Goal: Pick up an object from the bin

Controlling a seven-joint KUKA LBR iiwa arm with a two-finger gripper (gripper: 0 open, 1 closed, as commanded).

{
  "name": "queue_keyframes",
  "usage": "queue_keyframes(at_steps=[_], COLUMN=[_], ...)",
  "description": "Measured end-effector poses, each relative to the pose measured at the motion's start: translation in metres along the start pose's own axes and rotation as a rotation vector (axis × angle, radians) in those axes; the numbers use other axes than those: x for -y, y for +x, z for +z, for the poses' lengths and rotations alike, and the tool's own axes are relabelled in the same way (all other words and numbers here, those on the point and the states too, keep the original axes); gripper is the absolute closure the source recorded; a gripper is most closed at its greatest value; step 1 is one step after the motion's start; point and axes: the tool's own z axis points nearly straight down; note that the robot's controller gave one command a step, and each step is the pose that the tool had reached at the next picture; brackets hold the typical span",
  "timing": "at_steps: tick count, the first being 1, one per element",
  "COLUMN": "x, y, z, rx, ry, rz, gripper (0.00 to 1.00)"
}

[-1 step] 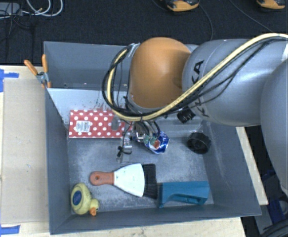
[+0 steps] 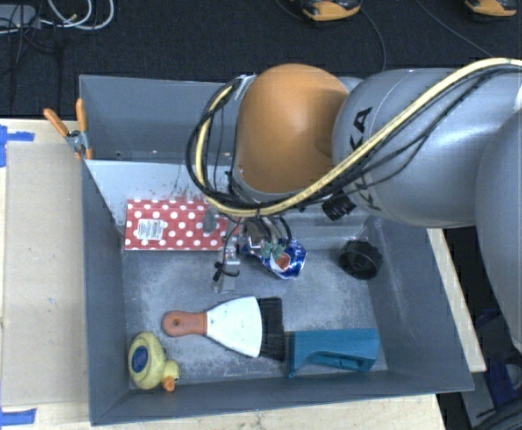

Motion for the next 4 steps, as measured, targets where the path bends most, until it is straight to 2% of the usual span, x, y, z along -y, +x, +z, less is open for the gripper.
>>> queue_keyframes(at_steps=[1,2,3,4], x=[-0.008,-0.010,0.004,-0.003], y=[0.014,0.022,0.038,0.035], z=[0.067,0.098,0.058,0.140], rx=[0.001,-0.008,-0.001,-0.006], ry=[-0.001,0.001,0.000,0.001], rz=[-0.029,-0.067,0.033,-0.108], gripper=[0.00,0.00,0.00,0.00])
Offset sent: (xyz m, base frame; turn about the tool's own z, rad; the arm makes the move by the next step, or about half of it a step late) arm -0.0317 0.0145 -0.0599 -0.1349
